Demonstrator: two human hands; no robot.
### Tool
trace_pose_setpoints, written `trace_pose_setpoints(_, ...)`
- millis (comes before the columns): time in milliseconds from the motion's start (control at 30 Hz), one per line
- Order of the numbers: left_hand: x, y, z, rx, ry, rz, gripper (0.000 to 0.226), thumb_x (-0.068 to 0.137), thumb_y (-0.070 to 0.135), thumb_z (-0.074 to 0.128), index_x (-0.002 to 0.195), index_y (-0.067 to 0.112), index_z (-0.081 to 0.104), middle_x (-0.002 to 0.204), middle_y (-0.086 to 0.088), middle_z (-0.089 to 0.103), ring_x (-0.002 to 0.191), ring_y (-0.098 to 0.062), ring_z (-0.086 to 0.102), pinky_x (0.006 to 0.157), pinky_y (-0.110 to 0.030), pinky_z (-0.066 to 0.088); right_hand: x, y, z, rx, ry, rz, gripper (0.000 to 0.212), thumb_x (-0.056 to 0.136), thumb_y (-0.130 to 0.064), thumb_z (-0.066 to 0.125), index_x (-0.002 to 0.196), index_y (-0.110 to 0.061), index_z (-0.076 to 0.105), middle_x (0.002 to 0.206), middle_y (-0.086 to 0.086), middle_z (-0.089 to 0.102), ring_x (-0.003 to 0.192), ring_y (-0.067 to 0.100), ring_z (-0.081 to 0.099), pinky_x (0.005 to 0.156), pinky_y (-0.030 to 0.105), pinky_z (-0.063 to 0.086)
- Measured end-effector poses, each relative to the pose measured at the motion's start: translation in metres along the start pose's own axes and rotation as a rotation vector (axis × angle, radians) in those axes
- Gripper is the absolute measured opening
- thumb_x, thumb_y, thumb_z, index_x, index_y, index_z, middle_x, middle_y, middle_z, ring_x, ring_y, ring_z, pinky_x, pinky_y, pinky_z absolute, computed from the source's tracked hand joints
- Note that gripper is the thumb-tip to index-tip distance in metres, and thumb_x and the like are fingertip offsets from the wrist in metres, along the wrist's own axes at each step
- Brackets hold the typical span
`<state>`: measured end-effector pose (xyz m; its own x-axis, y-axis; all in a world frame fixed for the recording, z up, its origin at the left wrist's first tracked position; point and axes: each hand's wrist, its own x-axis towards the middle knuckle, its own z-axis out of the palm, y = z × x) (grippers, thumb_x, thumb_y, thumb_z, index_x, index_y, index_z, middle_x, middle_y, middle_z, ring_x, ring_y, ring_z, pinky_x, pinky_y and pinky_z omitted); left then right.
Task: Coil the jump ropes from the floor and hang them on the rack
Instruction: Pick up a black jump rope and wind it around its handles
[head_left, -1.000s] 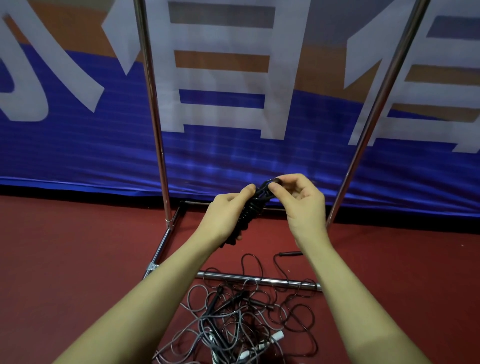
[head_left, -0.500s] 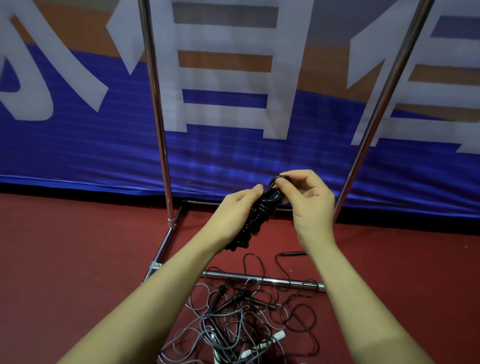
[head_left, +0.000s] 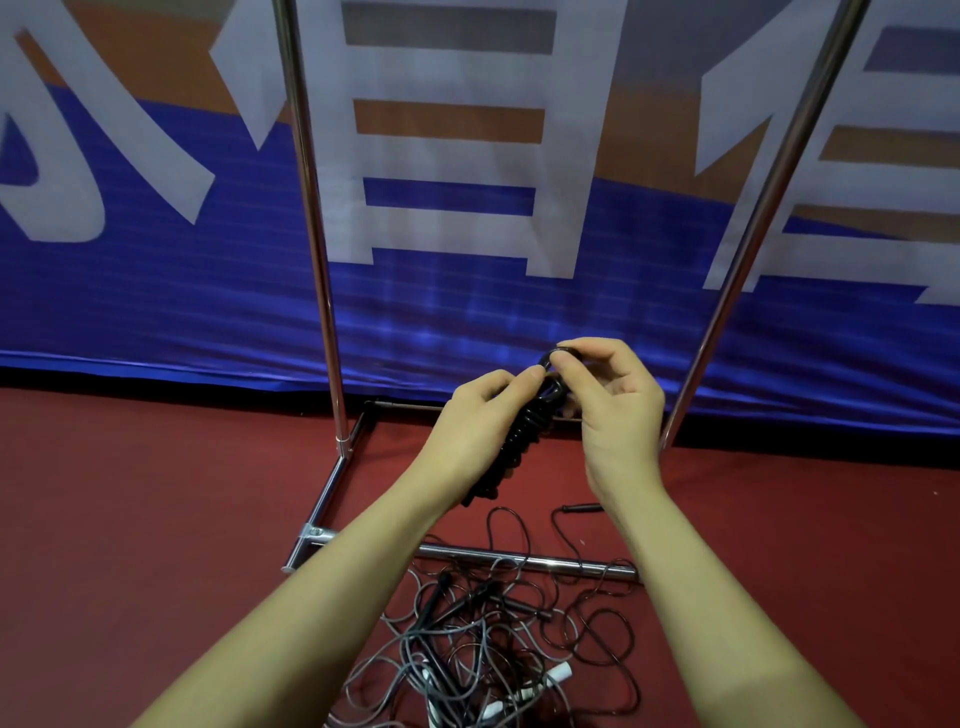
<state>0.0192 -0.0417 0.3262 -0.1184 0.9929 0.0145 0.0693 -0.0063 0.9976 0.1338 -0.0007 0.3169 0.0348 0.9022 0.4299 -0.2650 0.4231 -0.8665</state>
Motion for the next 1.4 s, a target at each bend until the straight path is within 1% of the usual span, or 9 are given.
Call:
trace_pose_setpoints(233,0.003,0.004,-0.001,-0.124,0.031,-0.028,0.037,0.093,0.046,0.051,0.087,0.010,0.058,0.060,-0.009,0.049,0.040,-0.018,0.042,0.039,-0.020,0.033,0.005,0.005,-0.011,0.220,-0.282,0.075,0.023,0.084,-0.009,0.058,0.103,-0.016,0.068,0.112,0.003,0.068,0.102,0.020,0.061,0.092,0.034,0.047)
trace_pose_setpoints(400,0.000,0.007,-0.001,-0.204,0.000,-0.068,0.040,0.094,0.047,0.049,0.081,0.012,0.063,0.053,-0.006,0.046,0.037,-0.018,0.041,0.036,-0.018,0.032,0.010,0.003,-0.016,0.352,-0.416,0.125,0.037,0.070,-0.021,0.075,0.107,-0.017,0.069,0.118,0.001,0.066,0.100,0.011,0.061,0.091,0.025,0.047)
trace_pose_setpoints(700,0.002,-0.003,0.005,-0.126,0.010,0.004,0.037,0.093,0.047,0.051,0.082,0.012,0.054,0.066,-0.013,0.047,0.046,-0.019,0.043,0.042,-0.024,0.035,0.007,0.007,-0.009,0.385,-0.159,0.164,0.028,0.055,-0.030,0.084,0.080,-0.021,0.074,0.094,0.001,0.072,0.079,0.013,0.065,0.071,0.024,0.052)
trace_pose_setpoints(800,0.001,-0.005,0.007,-0.094,-0.002,0.029,0.041,0.092,0.052,0.049,0.084,0.012,0.052,0.068,-0.011,0.049,0.049,-0.020,0.045,0.044,-0.024,0.038,0.005,0.005,-0.006,0.273,-0.059,0.119,0.009,0.068,-0.018,0.074,0.076,-0.022,0.075,0.094,0.002,0.073,0.085,0.017,0.064,0.077,0.027,0.051)
trace_pose_setpoints(900,-0.001,-0.004,0.008,-0.049,-0.011,0.061,0.037,0.090,0.051,0.053,0.080,0.016,0.055,0.065,-0.004,0.056,0.048,-0.019,0.049,0.045,-0.025,0.039,0.006,0.004,-0.007,0.196,-0.002,0.091,0.016,0.080,-0.009,0.066,0.079,-0.022,0.076,0.093,0.003,0.074,0.088,0.018,0.066,0.082,0.033,0.051)
trace_pose_setpoints(1000,0.000,-0.004,0.008,-0.002,0.084,0.076,0.035,0.086,0.051,0.059,0.071,0.020,0.054,0.058,0.002,0.056,0.045,-0.018,0.047,0.042,-0.024,0.036,0.005,0.001,-0.006,0.159,-0.012,0.120,0.012,0.077,-0.019,0.067,0.084,-0.021,0.076,0.097,0.003,0.074,0.093,0.020,0.067,0.088,0.038,0.052)
trace_pose_setpoints(1067,0.003,-0.007,0.008,0.019,0.164,0.090,0.039,0.081,0.054,0.065,0.067,0.020,0.052,0.056,0.002,0.056,0.045,-0.019,0.046,0.044,-0.025,0.036,0.004,0.000,-0.005,0.166,-0.021,0.164,0.013,0.077,-0.023,0.066,0.084,-0.019,0.076,0.095,0.003,0.074,0.089,0.019,0.068,0.083,0.036,0.054)
trace_pose_setpoints(1233,0.007,-0.017,0.005,0.406,0.309,0.135,0.056,0.060,0.079,0.056,0.070,0.024,0.051,0.062,0.004,0.066,0.058,-0.022,0.060,0.062,-0.041,0.052,0.007,0.002,-0.006,0.168,0.061,0.259,0.013,0.090,-0.010,0.060,0.092,-0.014,0.071,0.077,0.002,0.072,0.070,0.014,0.066,0.070,0.024,0.053)
trace_pose_setpoints(1400,0.009,-0.017,-0.003,0.648,0.371,0.139,0.050,0.071,0.075,0.055,0.080,0.026,0.052,0.070,0.006,0.066,0.074,-0.015,0.062,0.069,-0.034,0.048,0.011,0.004,-0.013,0.013,-0.052,0.302,0.015,0.089,-0.005,0.060,0.081,-0.013,0.069,0.074,-0.001,0.072,0.075,0.015,0.064,0.076,0.025,0.050)
